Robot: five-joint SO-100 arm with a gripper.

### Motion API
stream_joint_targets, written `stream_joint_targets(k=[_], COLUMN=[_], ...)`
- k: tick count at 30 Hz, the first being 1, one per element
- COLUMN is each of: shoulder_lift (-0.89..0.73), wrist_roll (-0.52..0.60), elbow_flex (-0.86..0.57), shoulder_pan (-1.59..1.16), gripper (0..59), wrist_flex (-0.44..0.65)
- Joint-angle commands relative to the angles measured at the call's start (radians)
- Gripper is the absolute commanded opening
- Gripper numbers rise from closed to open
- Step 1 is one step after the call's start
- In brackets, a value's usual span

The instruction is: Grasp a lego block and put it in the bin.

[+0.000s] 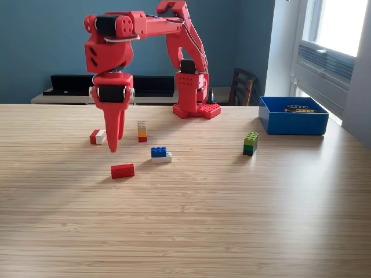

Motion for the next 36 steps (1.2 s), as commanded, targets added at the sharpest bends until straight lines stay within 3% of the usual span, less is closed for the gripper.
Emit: stream_joint_targets(k=[1,20,24,29,36], shoulder_lift=[-0.021,-0.267,-0.316,-0.336,-0.327], wrist_roll=[-0.003,0.048,0.066,0.109,0.178], elbow_flex=[-0.124,-0.365,-0.41,-0.431,-0.397], shoulder_pan=[-0.018,-0.067,-0.074,-0.075,-0.086], gripper=[29.1,25.8,20.3,0.1,0.1], wrist_flex=[-0.011,0.037,0.051,0.049,0.044])
